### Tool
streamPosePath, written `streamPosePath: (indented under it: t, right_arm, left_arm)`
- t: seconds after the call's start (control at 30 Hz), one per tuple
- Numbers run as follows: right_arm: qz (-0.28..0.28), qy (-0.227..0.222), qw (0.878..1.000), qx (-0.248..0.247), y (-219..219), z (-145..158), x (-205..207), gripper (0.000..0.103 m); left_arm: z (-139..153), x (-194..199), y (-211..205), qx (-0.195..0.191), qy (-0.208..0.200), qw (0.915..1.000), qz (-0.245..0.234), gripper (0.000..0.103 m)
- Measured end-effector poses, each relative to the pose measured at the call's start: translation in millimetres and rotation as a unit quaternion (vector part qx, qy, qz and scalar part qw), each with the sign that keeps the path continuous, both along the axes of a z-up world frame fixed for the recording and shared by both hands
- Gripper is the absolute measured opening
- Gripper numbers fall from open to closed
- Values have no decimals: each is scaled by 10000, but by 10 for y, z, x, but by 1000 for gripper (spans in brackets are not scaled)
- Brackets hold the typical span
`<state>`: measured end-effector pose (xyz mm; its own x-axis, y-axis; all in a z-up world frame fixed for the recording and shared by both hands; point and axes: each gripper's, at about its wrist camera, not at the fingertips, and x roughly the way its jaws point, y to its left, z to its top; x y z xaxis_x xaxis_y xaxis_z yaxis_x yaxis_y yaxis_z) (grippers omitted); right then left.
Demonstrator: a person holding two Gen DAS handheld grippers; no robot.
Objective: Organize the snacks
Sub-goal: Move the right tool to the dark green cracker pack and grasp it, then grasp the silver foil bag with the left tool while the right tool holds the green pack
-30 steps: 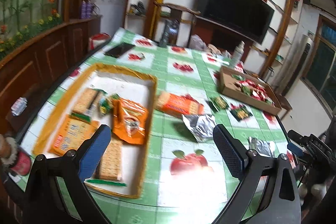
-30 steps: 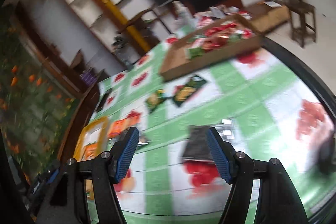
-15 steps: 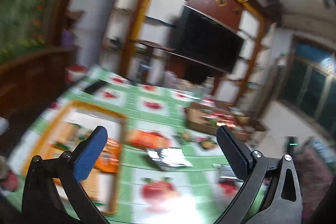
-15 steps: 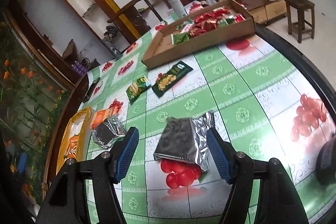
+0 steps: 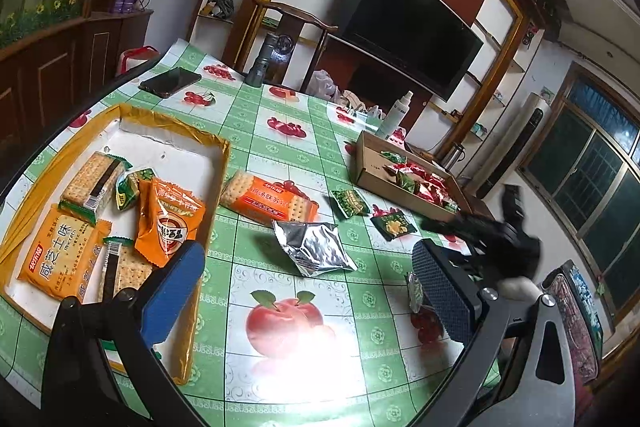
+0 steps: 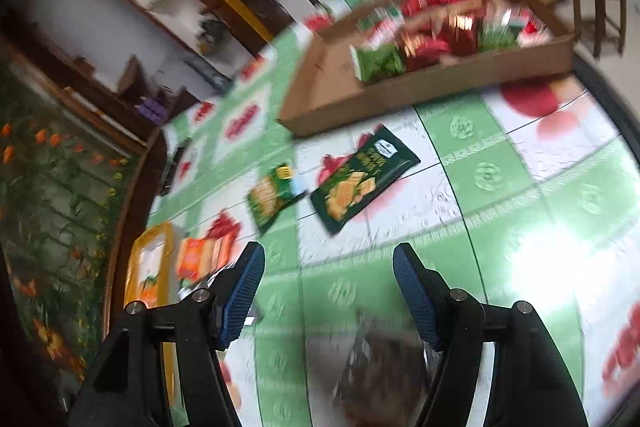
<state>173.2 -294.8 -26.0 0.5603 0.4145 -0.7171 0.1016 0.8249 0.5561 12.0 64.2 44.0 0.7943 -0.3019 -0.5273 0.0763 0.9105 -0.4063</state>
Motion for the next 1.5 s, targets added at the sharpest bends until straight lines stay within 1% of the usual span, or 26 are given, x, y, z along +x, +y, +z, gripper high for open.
streamPosePath:
  t: [0.1, 0.17, 0.27, 0.33, 0.37, 0.4, 0.43, 0.47, 0.5, 0.53, 0.6, 0.67, 0.7, 0.8, 0.9, 0.97, 1.0, 1.03, 1.13, 1.27, 1.37, 1.4, 1.47, 1.5]
  right_arm:
    - [-188, 269, 9995, -38, -2, -125, 292, 70]
    - [-429, 306, 9984, -200, 11, -150, 449, 70]
    - [-637, 383, 9963, -437, 115, -178, 655, 70]
    - [-593, 422, 9950, -688, 260, -196, 749, 69]
    - [-504, 378, 9932, -979, 372, -181, 782, 68]
    - [-374, 388, 9908, -1241, 479, -183, 807, 64]
    - [-294, 356, 9889, -1415, 537, -185, 808, 44]
    - [-210, 331, 9872, -1546, 606, -200, 806, 31]
    - [-88, 267, 9881, -1510, 648, -211, 782, 22]
    - [-21, 264, 9890, -1459, 664, -216, 763, 20]
    - [184, 197, 9883, -1501, 725, -219, 666, 19]
    - [407, 52, 9856, -1639, 817, -222, 500, 18]
    - [497, 5, 9855, -1623, 845, -223, 406, 18]
    - [692, -105, 9866, -1472, 865, -237, 122, 18]
    - [789, -306, 9859, -1443, 883, -241, -70, 18]
    - [828, -507, 9855, -1388, 881, -266, -119, 18]
    - [835, -569, 9863, -1307, 872, -285, -128, 18]
    - [831, -586, 9878, -1176, 845, -300, -134, 18]
    - [883, -595, 9878, -1138, 833, -305, -130, 17]
    - [922, -558, 9888, -1036, 809, -313, -152, 16]
    - [915, -553, 9892, -1003, 799, -322, -150, 16]
    - [911, -550, 9893, -998, 794, -322, -154, 16]
    - [876, -529, 9901, -962, 772, -324, -160, 15]
    - [854, -515, 9906, -936, 757, -325, -156, 15]
  left_arm:
    - [-34, 30, 31, 75, 44, 10000, -4, 103]
    - [-69, 66, 53, 88, 88, 9999, -10, 103]
    - [-129, 123, 70, 100, 199, 9998, -19, 103]
    - [-154, 149, 61, 145, 249, 9996, -51, 103]
    - [-160, 160, 57, 169, 260, 9995, -75, 103]
    - [-161, 167, 50, 190, 268, 9994, -97, 103]
    - [-161, 173, 49, 200, 280, 9993, -117, 103]
    - [-165, 186, 40, 209, 313, 9992, -146, 103]
    - [-166, 198, 36, 205, 337, 9991, -170, 103]
    - [-177, 220, 23, 195, 370, 9989, -217, 103]
    - [-205, 280, -42, 198, 474, 9981, -342, 103]
    - [-225, 353, -141, 261, 566, 9968, -494, 103]
    - [-227, 378, -188, 302, 593, 9962, -560, 103]
    - [-220, 514, -383, 598, 663, 9931, -762, 103]
    - [-228, 716, -552, 851, 712, 9899, -880, 103]
    - [-294, 929, -639, 942, 905, 9868, -959, 103]
    - [-373, 1104, -690, 998, 1092, 9842, -975, 103]
    - [-418, 1189, -703, 1040, 1167, 9830, -958, 103]
    - [-595, 1493, -786, 1333, 1449, 9764, -887, 103]
    - [-723, 1552, -919, 1409, 1658, 9689, -1182, 103]
    - [-809, 1440, -1045, 1487, 1787, 9597, -1581, 103]
    - [-837, 1377, -1084, 1518, 1825, 9560, -1726, 101]
    - [-868, 1238, -1118, 1531, 1884, 9511, -1911, 101]
    - [-854, 1189, -1127, 1550, 1863, 9512, -1912, 101]
